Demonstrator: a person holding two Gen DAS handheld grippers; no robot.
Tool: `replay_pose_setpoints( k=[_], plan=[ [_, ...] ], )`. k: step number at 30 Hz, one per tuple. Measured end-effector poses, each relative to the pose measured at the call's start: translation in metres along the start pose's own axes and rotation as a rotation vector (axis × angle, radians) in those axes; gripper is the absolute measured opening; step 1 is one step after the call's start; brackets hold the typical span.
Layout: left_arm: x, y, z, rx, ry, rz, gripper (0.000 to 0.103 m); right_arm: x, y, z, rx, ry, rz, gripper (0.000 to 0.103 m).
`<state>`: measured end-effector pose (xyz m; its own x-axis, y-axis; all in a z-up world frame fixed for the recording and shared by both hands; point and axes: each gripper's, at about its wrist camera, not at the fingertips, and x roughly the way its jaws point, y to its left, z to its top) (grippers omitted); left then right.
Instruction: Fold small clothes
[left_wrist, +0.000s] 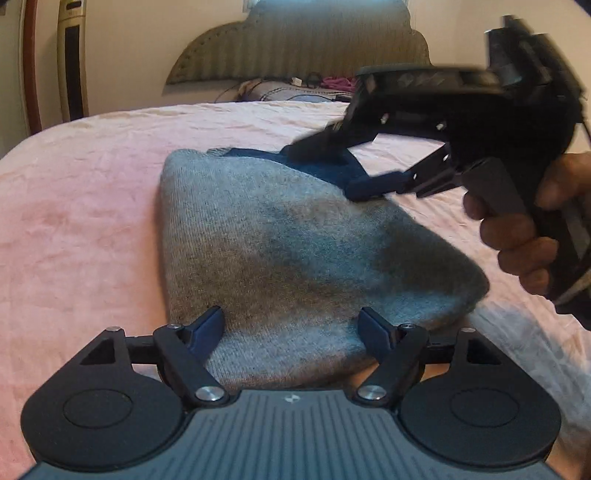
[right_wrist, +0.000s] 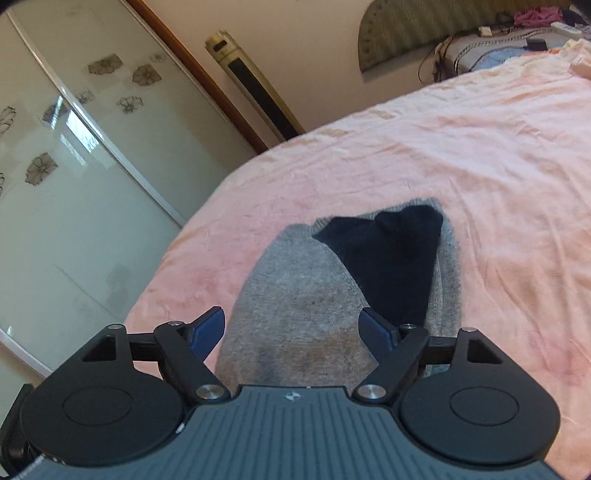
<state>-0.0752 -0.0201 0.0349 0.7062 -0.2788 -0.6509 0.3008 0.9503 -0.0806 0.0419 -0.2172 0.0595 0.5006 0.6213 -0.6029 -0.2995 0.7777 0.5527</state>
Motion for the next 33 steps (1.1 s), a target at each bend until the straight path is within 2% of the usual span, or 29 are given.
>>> replay_pose_setpoints(
  k=[1, 2, 3, 5, 6, 8, 9, 10, 11, 12, 13, 14, 15, 17, 19, 22, 25, 26, 27, 29, 30, 33],
  plan=[
    [0.001, -0.001, -0.002, 0.018, -0.009, 0.004, 0.079, 0.008, -0.008, -0.004, -0.012, -0.007, -0.009, 0.078],
    [0.001, -0.001, -0.004, 0.023, -0.018, 0.008, 0.080, 0.006, -0.013, -0.006, -0.021, -0.044, 0.021, 0.075],
    [0.001, -0.001, -0.005, 0.024, -0.023, 0.008, 0.080, 0.003, -0.018, -0.005, 0.014, -0.045, 0.034, 0.071],
    [0.000, -0.001, -0.003, 0.027, -0.021, 0.014, 0.080, -0.006, -0.021, -0.005, 0.059, -0.038, 0.002, 0.062],
    [-0.003, -0.001, -0.001, 0.021, -0.017, 0.017, 0.080, -0.013, -0.016, -0.008, 0.050, -0.043, -0.032, 0.061],
    [-0.013, -0.001, 0.001, 0.001, -0.022, -0.001, 0.080, -0.032, 0.001, -0.020, -0.009, -0.073, -0.068, 0.066],
    [-0.016, 0.001, 0.000, -0.004, -0.025, -0.018, 0.080, -0.040, 0.008, -0.028, -0.039, -0.079, -0.040, 0.070],
    [-0.014, 0.002, -0.002, -0.001, -0.018, -0.024, 0.080, -0.044, 0.013, -0.035, -0.049, -0.073, 0.001, 0.073],
    [-0.009, 0.003, -0.005, 0.009, -0.006, -0.015, 0.080, -0.042, 0.013, -0.042, -0.046, -0.046, 0.028, 0.082],
    [-0.005, 0.002, -0.008, 0.021, -0.008, -0.001, 0.081, -0.035, 0.010, -0.047, -0.044, -0.009, 0.018, 0.084],
    [-0.003, 0.001, -0.009, 0.032, -0.020, 0.012, 0.081, -0.026, 0.004, -0.054, -0.044, 0.015, -0.001, 0.080],
    [-0.003, 0.001, -0.007, 0.034, -0.015, 0.017, 0.081, -0.028, -0.001, -0.060, -0.065, -0.029, 0.002, 0.070],
    [-0.008, -0.001, -0.006, 0.029, -0.011, 0.023, 0.081, -0.032, -0.001, -0.061, -0.057, -0.031, -0.005, 0.065],
    [-0.022, -0.002, -0.004, 0.023, -0.026, 0.027, 0.081, -0.048, 0.010, -0.065, -0.064, -0.042, -0.055, 0.064],
    [-0.038, -0.003, -0.009, 0.014, -0.050, 0.029, 0.081, -0.067, 0.024, -0.076, -0.116, -0.087, -0.080, 0.068],
    [-0.042, 0.001, -0.022, -0.059, -0.013, 0.052, 0.081, -0.085, 0.039, -0.095, -0.152, -0.123, -0.108, 0.070],
    [-0.036, 0.007, -0.035, -0.146, 0.040, 0.095, 0.081, -0.089, 0.045, -0.117, -0.208, -0.132, -0.234, 0.086],
    [-0.038, 0.007, -0.039, -0.149, 0.026, 0.108, 0.081, -0.087, 0.045, -0.126, -0.224, -0.125, -0.290, 0.095],
    [-0.040, 0.006, -0.041, -0.145, 0.019, 0.123, 0.082, -0.083, 0.043, -0.133, -0.232, -0.109, -0.328, 0.098],
    [-0.037, 0.002, -0.040, -0.126, 0.032, 0.140, 0.087, -0.070, 0.035, -0.144, -0.211, -0.054, -0.376, 0.098],
    [-0.035, -0.001, -0.039, -0.115, 0.040, 0.152, 0.089, -0.069, 0.037, -0.150, -0.235, -0.081, -0.392, 0.101],
    [-0.029, -0.008, -0.042, -0.091, 0.039, 0.212, 0.098, -0.060, 0.041, -0.153, -0.266, -0.073, -0.446, 0.103]
  ],
)
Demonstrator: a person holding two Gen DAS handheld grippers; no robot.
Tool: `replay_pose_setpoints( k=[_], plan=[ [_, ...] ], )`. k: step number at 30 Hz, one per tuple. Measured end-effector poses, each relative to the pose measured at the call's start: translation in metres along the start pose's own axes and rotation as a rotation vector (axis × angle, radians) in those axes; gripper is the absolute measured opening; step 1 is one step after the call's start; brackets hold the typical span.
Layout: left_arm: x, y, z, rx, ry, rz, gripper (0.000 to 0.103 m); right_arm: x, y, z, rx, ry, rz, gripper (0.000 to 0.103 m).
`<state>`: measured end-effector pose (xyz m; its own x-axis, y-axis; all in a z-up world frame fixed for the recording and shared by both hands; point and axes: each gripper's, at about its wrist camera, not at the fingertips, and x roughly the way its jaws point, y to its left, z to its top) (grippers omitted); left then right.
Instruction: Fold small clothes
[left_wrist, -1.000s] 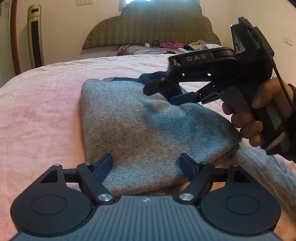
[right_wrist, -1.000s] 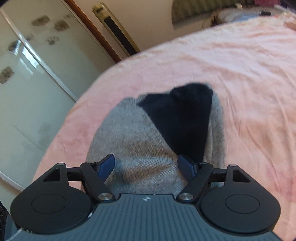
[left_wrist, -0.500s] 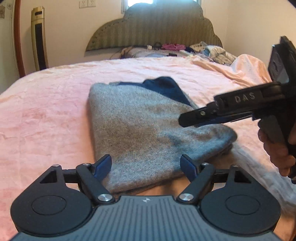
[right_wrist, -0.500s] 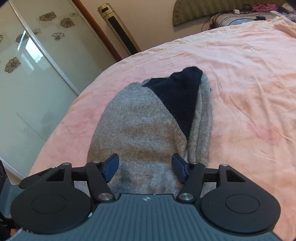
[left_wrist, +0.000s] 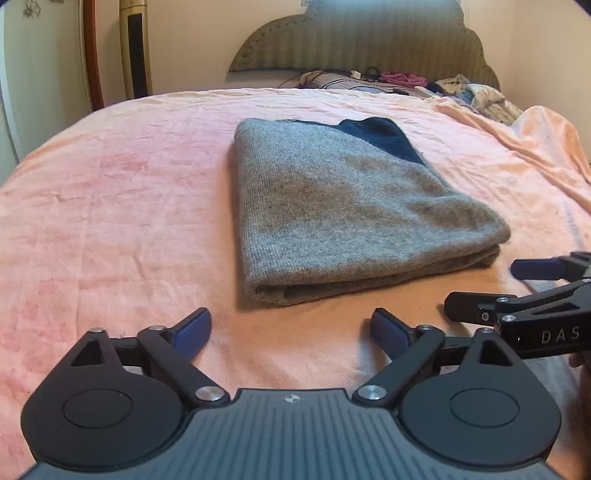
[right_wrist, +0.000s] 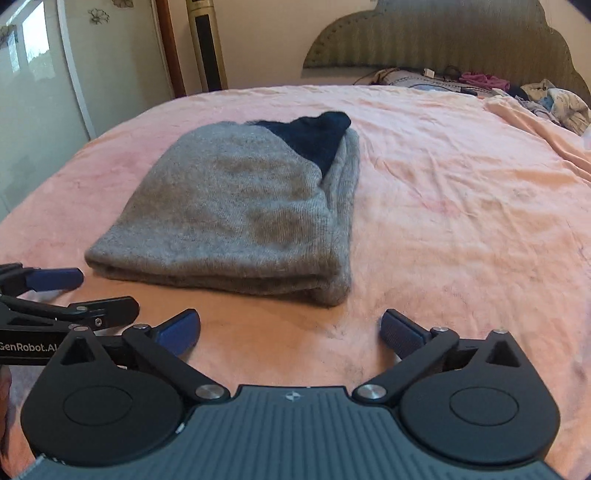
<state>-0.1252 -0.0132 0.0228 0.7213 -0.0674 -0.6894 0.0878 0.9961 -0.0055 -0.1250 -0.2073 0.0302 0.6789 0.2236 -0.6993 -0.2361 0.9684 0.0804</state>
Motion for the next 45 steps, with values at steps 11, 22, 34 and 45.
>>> replay_pose_setpoints(
  k=[11, 22, 34, 45],
  plan=[
    [0.002, 0.003, -0.004, -0.026, -0.019, 0.050, 0.103, 0.001, 0.007, -0.003, -0.002, -0.006, -0.047, 0.103],
    [0.002, 0.003, -0.003, -0.029, -0.017, 0.051, 0.103, 0.000, 0.007, -0.004, 0.005, -0.007, -0.057, 0.103],
    [0.001, 0.005, 0.003, -0.048, 0.034, 0.059, 0.103, -0.002, 0.003, 0.000, 0.063, 0.002, -0.061, 0.103],
    [0.000, 0.006, 0.007, -0.042, 0.061, 0.051, 0.103, -0.002, 0.003, 0.001, 0.065, 0.012, -0.062, 0.103]
  ],
)
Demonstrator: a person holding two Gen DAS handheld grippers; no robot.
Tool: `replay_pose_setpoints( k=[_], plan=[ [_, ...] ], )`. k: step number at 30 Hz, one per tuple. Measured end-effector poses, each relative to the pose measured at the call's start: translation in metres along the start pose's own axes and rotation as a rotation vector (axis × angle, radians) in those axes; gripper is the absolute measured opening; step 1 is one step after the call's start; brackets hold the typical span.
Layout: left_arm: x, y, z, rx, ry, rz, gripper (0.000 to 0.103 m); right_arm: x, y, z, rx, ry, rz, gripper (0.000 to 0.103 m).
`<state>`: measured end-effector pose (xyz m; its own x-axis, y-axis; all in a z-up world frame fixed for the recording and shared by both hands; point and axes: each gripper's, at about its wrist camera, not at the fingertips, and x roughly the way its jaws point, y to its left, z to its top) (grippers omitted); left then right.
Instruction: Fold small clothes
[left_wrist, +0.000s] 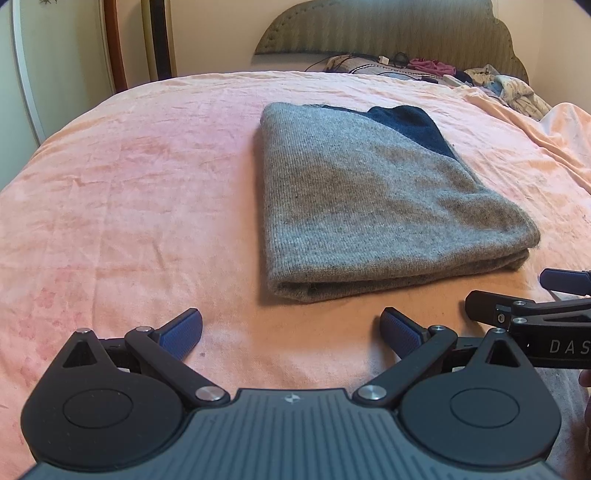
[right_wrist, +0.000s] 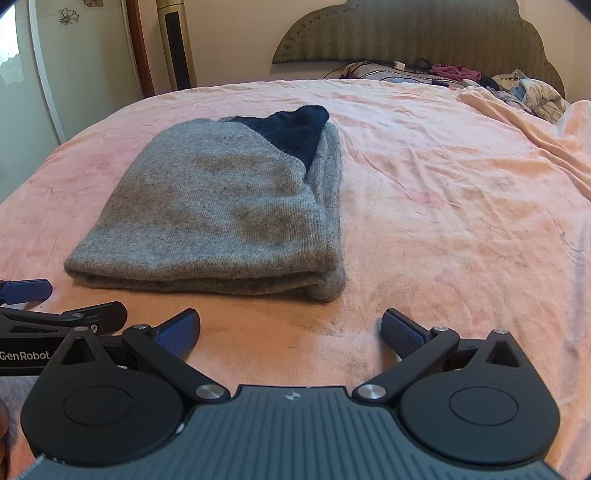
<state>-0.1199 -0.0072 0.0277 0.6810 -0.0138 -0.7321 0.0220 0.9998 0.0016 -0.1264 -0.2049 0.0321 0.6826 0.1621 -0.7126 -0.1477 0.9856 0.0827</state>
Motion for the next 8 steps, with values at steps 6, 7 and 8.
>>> replay_pose_setpoints(
  k=[6, 7, 8],
  plan=[
    [-0.016, 0.014, 0.001, -0.027, -0.072, 0.047, 0.103, -0.005, -0.006, 0.007, 0.017, 0.012, 0.022, 0.103],
    [-0.017, 0.022, 0.005, -0.033, -0.074, 0.048, 0.103, -0.008, -0.016, 0.012, 0.044, -0.005, 0.041, 0.103],
    [-0.017, 0.033, 0.011, -0.039, -0.072, 0.052, 0.103, -0.013, -0.030, 0.017, 0.076, -0.032, 0.039, 0.103]
  ],
)
